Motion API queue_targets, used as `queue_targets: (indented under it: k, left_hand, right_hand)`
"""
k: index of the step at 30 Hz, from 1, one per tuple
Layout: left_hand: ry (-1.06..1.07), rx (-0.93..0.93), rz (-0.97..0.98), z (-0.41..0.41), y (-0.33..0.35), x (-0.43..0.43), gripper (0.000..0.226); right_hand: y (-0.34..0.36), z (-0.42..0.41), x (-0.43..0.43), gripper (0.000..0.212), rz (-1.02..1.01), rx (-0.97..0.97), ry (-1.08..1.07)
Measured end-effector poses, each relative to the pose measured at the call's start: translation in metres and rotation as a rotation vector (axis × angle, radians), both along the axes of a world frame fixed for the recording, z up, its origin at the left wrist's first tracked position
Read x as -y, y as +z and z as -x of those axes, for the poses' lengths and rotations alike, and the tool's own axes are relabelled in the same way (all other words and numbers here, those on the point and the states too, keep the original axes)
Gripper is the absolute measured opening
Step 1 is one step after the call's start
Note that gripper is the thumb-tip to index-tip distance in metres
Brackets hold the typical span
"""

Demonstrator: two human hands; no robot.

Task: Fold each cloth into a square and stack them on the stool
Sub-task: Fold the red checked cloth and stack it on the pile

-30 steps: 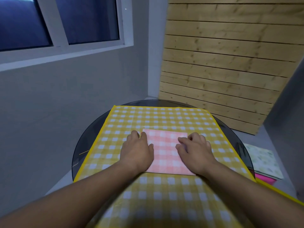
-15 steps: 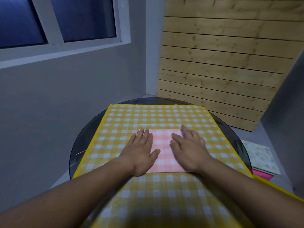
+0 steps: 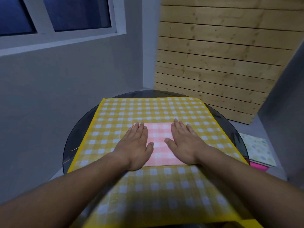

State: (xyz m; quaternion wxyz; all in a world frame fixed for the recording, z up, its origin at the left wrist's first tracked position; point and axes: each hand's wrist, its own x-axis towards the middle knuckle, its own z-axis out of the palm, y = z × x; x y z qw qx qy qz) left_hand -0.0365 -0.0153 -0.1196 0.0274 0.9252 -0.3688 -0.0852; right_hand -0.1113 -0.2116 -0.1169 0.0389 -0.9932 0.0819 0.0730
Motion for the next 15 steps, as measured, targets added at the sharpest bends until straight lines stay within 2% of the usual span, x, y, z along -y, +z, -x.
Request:
queue_targets:
  k: [9,12,15]
  left_hand:
    - [-0.016,-0.01,0.042,-0.002,-0.003,-0.001,0.07]
    - [-0.045,-0.046,0.106,-0.003,-0.001,-0.005,0.071]
    - [-0.023,-0.155,0.31,-0.007,0.006,-0.005,0.076]
  right_hand:
    - [0.011,0.018,0.01,0.078,0.029,-0.079,-0.029]
    - [0.015,0.023,0.007,0.078,-0.119,-0.021,-0.069]
    - [0.024,0.025,0.005,0.072,-0.241,0.058,-0.118]
